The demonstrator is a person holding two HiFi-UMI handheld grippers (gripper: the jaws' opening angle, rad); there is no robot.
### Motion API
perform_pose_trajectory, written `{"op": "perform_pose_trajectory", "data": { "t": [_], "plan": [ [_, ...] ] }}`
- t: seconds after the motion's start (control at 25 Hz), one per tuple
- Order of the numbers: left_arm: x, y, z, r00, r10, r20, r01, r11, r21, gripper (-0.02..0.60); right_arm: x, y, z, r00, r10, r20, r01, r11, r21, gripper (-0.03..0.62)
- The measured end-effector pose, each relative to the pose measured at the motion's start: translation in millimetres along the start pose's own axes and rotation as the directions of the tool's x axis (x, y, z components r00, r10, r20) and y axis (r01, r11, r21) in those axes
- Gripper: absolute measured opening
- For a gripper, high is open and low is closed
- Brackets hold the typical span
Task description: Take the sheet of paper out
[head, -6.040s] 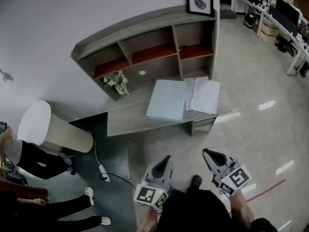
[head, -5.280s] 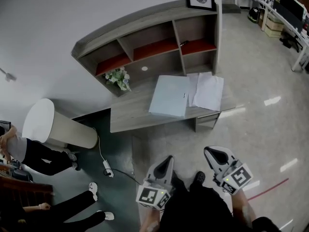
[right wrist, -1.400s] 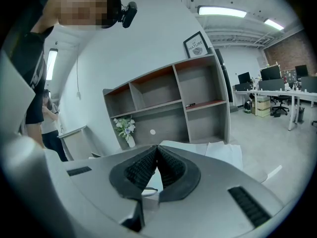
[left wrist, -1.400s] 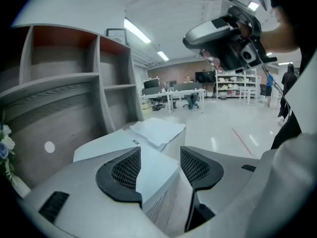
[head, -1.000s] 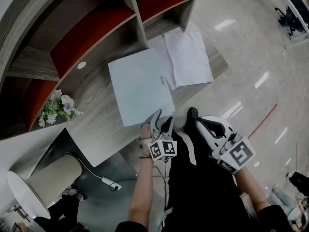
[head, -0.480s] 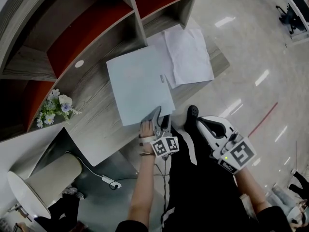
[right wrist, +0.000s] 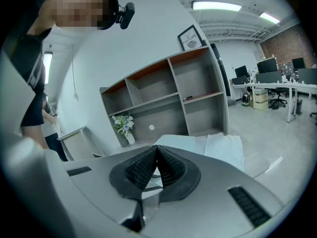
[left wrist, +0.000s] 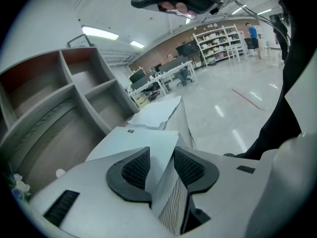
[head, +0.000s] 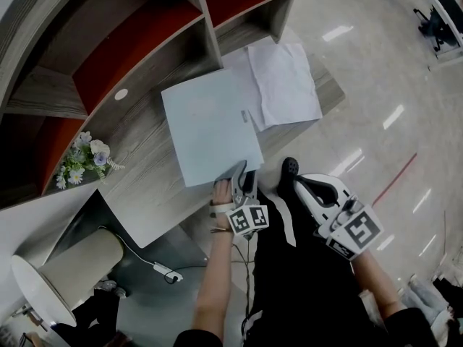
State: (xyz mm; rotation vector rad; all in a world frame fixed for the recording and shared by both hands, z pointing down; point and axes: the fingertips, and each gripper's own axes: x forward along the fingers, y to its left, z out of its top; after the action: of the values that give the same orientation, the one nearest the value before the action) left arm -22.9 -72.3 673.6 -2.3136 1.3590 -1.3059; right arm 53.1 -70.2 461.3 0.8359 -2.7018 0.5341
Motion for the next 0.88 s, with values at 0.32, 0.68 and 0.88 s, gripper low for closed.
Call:
{"op": "perform_pose_trajectory", "data": {
  "t": [0.32, 0.68, 0.88],
  "plan": [
    [-2.1, -2.5, -0.7, 0.999, -0.033, 0.04, 0.035, 0.998, -0.051, 0.117, 1.3, 4.5, 0.5, 1.0, 0.002, 0.001, -0.002, 1.0, 0.002, 0.014],
    [-9.8, 3.0, 3.7, 0.995, -0.069, 0.065, 0.077, 0.988, -0.136, 0.068, 2.4, 6.2, 4.4, 1.0, 0.001, 0.012, -0.001, 1.0, 0.004, 0.013],
    [-16.3, 17.1, 13.3, 0.991, -0.067, 0.117, 0.095, 0.963, -0.251, 0.026, 4.0, 7.0, 5.0, 1.0, 0.003, 0.012, -0.003, 1.0, 0.003, 0.014]
  ]
}}
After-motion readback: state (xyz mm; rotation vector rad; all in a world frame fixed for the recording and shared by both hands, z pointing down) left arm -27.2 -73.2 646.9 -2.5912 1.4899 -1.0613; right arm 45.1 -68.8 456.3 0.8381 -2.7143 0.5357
